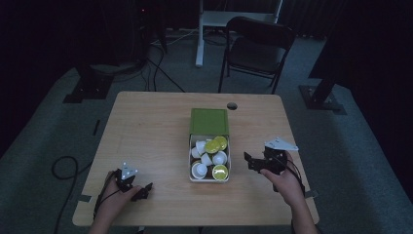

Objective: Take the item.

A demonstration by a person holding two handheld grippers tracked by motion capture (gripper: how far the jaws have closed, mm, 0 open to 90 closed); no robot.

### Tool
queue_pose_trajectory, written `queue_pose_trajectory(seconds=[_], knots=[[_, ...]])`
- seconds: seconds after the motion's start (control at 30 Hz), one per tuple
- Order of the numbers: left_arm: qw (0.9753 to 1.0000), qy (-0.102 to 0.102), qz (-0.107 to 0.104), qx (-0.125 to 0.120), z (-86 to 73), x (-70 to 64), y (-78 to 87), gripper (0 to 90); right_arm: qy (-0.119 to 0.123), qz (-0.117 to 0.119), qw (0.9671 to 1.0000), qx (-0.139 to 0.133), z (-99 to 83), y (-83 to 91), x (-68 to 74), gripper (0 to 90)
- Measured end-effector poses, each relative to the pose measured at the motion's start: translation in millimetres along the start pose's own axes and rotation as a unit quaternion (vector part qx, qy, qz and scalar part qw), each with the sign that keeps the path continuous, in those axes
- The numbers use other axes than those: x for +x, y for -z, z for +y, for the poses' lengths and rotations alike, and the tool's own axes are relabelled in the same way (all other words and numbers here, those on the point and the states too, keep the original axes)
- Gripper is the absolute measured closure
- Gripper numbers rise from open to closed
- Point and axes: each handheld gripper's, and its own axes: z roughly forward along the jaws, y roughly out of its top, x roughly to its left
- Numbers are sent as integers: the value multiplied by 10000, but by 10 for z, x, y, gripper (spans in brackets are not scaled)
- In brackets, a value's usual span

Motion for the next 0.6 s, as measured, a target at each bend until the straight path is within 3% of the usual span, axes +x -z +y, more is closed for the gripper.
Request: queue_pose_trajectory(seconds=[0.6], knots=[[10000,1,6,-3,1,0,0,4,422,494,9977,-168,261,-119,455,115]])
